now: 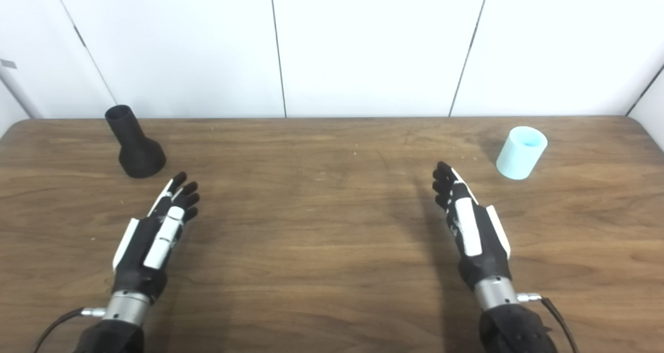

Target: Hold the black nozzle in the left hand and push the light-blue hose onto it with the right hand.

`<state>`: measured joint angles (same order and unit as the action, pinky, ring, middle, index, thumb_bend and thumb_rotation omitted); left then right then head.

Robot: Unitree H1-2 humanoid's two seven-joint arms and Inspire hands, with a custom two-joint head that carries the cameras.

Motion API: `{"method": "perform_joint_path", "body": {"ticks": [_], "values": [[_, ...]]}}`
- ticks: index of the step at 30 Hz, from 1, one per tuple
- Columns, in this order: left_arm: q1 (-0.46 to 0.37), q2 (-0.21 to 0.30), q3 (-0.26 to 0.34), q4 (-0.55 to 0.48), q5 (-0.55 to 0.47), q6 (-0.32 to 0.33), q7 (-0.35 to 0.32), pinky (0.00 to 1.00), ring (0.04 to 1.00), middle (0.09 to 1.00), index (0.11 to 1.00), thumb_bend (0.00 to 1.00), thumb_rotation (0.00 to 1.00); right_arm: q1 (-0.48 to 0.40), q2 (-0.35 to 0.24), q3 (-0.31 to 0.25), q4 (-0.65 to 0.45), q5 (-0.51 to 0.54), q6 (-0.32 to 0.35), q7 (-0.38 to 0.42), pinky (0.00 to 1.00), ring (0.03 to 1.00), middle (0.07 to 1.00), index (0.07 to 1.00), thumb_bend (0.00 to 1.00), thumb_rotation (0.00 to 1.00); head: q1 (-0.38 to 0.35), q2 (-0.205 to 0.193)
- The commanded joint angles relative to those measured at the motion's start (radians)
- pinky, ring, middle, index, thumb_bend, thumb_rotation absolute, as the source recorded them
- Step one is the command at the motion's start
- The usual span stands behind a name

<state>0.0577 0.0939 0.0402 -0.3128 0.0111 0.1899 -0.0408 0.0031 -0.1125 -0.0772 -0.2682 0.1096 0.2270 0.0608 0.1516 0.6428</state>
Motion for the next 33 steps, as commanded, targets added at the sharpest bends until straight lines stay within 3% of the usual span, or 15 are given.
{"method": "perform_joint_path", "body": {"ticks": [1,7,15,18,27,33], "values": [[-0.008,-0.015,-0.013,-0.016,0.024,-0.032,0.015,0.91,0.930,0.924,0.918,0.39,0.80,-0.012,-0.020,-0.021,-0.008,0.023,-0.049,0.013,0.95,0.951,0.939,0.929,0.51,1.00,0.034,-0.009],[-0.010,-0.051,-0.043,-0.007,0.065,-0.041,0.035,0.91,0.929,0.923,0.918,0.40,0.80,-0.011,-0.053,-0.049,0.074,0.057,-0.115,0.050,0.92,0.946,0.931,0.916,0.55,1.00,0.152,-0.053],[-0.012,-0.073,-0.052,0.023,0.072,-0.073,0.047,0.91,0.929,0.924,0.918,0.38,0.79,-0.010,-0.072,-0.066,0.142,0.074,-0.153,0.061,0.84,0.899,0.907,0.910,0.53,1.00,0.219,-0.121],[-0.014,-0.084,-0.059,0.047,0.073,-0.095,0.051,0.91,0.930,0.924,0.919,0.37,0.79,-0.009,-0.079,-0.069,0.157,0.086,-0.163,0.071,0.85,0.910,0.913,0.915,0.53,1.00,0.236,-0.150],[-0.012,-0.095,-0.069,0.085,0.071,-0.146,0.052,0.92,0.942,0.932,0.929,0.38,0.79,-0.023,-0.107,-0.075,0.263,0.135,-0.273,0.134,0.88,0.930,0.930,0.917,0.56,1.00,0.244,-0.185],[-0.013,-0.092,-0.061,0.093,0.066,-0.161,0.053,0.92,0.942,0.933,0.930,0.40,0.79,-0.027,-0.108,-0.071,0.292,0.125,-0.304,0.144,0.87,0.909,0.914,0.907,0.56,1.00,0.232,-0.198]]}}
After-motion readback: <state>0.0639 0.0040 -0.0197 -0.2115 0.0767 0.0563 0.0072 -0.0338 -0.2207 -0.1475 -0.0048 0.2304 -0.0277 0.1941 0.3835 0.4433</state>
